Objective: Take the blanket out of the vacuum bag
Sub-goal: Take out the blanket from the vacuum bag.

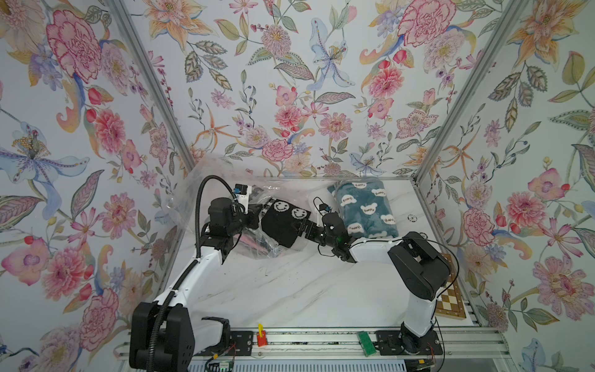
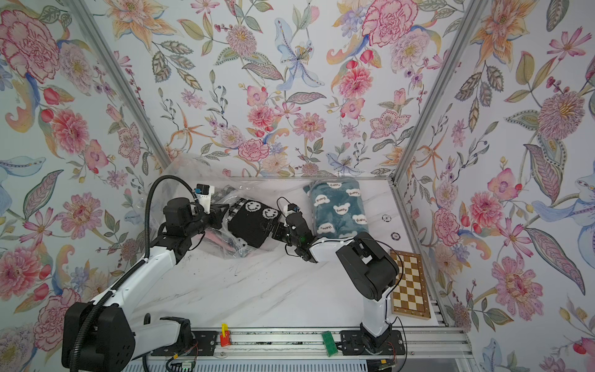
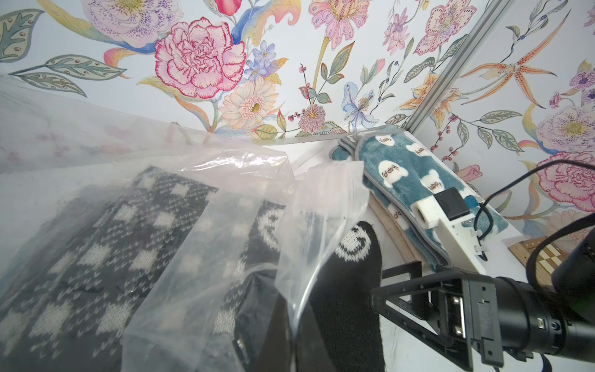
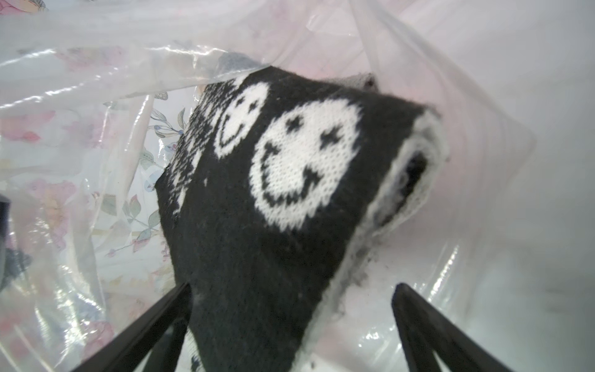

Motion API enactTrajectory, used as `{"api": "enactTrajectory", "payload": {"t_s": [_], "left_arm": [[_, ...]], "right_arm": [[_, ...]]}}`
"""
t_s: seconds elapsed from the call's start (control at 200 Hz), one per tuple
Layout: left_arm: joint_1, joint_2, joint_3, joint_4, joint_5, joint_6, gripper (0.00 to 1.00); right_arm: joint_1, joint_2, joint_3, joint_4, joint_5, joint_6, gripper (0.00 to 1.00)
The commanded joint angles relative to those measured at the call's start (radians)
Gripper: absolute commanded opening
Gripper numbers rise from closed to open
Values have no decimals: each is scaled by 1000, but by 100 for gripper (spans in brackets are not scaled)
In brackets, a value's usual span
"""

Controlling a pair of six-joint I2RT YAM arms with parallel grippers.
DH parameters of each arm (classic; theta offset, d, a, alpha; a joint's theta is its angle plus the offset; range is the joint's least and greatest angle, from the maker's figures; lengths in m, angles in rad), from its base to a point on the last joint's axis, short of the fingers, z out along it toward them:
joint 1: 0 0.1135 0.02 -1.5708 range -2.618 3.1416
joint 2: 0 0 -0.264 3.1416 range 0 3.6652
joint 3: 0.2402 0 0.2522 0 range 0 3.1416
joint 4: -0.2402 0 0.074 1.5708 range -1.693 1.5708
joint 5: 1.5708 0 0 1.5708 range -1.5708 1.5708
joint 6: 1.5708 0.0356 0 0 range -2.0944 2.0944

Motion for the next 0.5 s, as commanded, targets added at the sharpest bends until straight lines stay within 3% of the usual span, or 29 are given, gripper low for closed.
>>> {"api": "enactTrajectory", "payload": {"t_s": [0.0, 0.49], "left_arm": [[8, 4, 14, 28, 18, -8, 4], [9, 9, 15, 27, 16, -8, 4]], "right_arm": [[-1, 47, 35, 47, -19, 21, 99], [-23, 169, 91, 227, -44, 79, 99]]}}
